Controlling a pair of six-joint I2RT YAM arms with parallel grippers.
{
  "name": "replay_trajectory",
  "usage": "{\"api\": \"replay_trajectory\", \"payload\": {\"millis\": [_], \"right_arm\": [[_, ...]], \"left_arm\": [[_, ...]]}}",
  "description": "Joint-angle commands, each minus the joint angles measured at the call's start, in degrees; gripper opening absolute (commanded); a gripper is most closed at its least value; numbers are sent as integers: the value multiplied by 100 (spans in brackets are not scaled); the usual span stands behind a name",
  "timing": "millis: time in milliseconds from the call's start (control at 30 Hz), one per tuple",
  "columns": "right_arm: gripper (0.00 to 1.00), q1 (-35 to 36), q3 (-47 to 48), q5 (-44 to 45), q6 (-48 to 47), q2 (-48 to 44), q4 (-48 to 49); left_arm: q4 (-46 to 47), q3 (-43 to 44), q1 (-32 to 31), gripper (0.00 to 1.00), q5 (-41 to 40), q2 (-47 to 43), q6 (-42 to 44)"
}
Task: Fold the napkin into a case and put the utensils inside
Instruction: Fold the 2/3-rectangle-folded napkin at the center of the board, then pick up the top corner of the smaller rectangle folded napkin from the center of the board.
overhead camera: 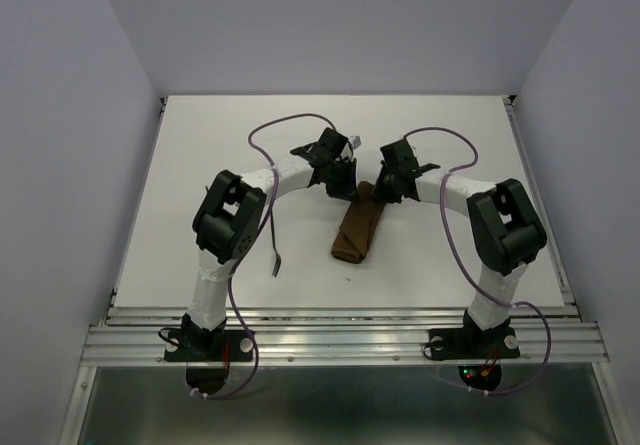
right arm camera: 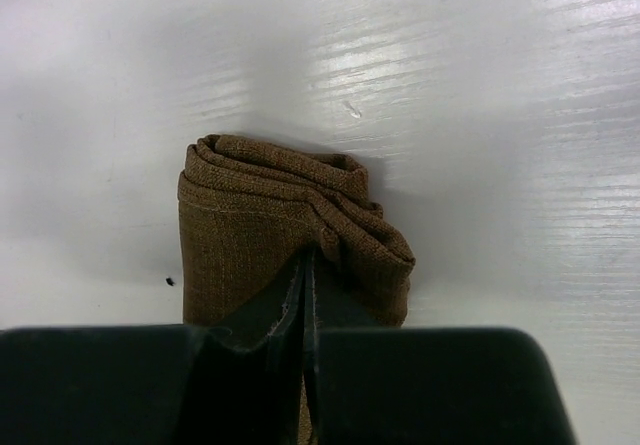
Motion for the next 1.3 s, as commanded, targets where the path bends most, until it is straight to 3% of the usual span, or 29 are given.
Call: {"api": "replay_trajectory", "payload": {"millis": [0, 267, 400, 600, 700, 867, 1267], "right_arm": [[4, -19, 144, 218, -63, -456, -76], [18, -589, -242, 378, -81, -1458, -67], [18, -1116, -480, -78, -63, -1319, -50], [15, -1170, -533, -361, -63, -809, -111], [10, -1170, -638, -782, -37, -738, 90], [9, -1118, -700, -1380, -19, -633, 398], [6, -880, -630, -2250, 121, -466, 925]], "left_arm": [[-2, 297, 8, 0, -7, -168, 76], [-423, 814, -167, 3, -586, -107, 173], [-705, 1324, -361, 25, -964, 87, 199], [-1047, 1816, -554, 53, -1202, 438, 322], [-1145, 1958, -642, 61, -1316, 552, 384], [-1250, 2133, -678, 69, -1404, 763, 498], [-1215, 2125, -686, 67, -1246, 781, 621]]}}
